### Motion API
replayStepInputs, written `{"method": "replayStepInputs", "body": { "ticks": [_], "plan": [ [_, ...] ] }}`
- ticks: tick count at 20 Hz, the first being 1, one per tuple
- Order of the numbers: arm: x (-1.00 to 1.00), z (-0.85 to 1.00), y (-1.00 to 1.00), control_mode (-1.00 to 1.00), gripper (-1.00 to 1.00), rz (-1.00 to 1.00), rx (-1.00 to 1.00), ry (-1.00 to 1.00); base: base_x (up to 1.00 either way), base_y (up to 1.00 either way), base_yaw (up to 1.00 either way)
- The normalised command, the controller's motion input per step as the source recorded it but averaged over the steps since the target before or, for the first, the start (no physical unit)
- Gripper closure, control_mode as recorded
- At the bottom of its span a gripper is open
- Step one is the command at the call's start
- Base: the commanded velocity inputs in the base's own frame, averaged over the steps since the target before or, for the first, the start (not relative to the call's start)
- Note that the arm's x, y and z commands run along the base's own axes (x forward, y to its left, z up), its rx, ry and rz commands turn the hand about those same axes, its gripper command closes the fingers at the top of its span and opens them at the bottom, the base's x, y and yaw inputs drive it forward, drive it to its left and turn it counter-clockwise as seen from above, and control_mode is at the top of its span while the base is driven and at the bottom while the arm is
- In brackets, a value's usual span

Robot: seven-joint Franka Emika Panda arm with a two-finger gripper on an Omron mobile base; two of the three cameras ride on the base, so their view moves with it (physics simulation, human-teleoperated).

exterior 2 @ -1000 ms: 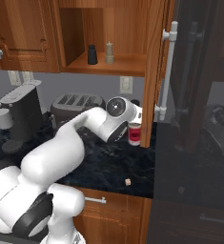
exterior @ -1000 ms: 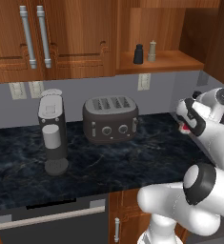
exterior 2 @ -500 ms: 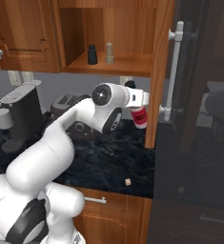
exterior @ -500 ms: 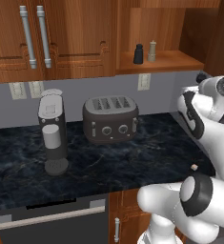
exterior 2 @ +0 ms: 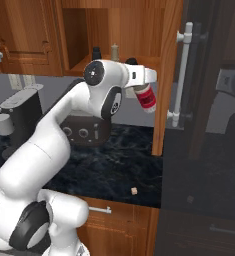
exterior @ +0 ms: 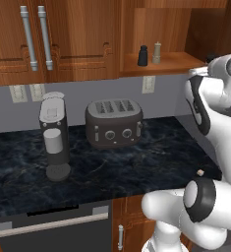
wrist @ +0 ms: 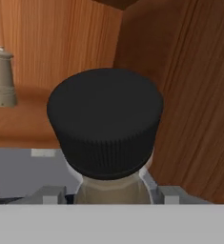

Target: There are various items on the counter. Only move the condiments/shakers into the cabinet.

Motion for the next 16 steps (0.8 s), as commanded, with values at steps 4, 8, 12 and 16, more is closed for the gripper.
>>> {"method": "replayStepInputs", "body": {
  "ticks": [4, 8, 12, 16],
  "plan": [
    [-0.57, 0.92, 0.06, -1.0, 1.0, 0.0, 0.19, 0.04, 0.0, 0.0, 0.0],
    [-0.31, 1.0, 0.08, -1.0, 1.0, 0.0, 0.17, 0.0, 0.0, 0.0, 0.0],
    [0.0, 0.41, 0.02, -1.0, 1.0, 0.0, 0.09, -0.08, 0.0, 0.0, 0.0],
    [0.0, 0.0, 0.0, -1.0, 1.0, 0.0, 0.0, -0.01, 0.0, 0.0, 0.0]
  ]
}}
